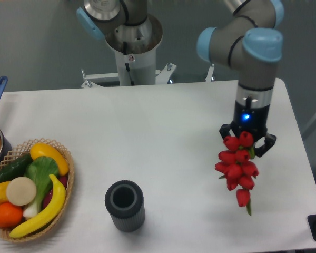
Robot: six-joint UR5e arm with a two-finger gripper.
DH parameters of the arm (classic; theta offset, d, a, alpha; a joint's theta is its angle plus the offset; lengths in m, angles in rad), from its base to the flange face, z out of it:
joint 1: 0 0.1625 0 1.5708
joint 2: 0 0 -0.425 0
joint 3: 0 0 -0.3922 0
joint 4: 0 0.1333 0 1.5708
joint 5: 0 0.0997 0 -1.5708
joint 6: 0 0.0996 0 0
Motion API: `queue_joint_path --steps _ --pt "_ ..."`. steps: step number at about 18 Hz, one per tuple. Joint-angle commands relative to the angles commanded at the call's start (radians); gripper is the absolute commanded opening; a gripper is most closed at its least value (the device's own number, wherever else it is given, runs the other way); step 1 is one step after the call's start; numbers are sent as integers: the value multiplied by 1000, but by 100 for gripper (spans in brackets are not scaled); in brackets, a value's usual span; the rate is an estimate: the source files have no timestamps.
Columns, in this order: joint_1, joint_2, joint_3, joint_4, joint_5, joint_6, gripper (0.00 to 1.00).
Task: Pick up the flowers from the vase
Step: 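Hold the tulips raised beside the vase, away from it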
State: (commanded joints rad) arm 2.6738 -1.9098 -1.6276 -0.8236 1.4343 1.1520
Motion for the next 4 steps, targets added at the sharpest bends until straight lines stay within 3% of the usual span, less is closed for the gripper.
queue_joint_path --steps 4 --pt "-11 -9 58 -109 32 -2 7"
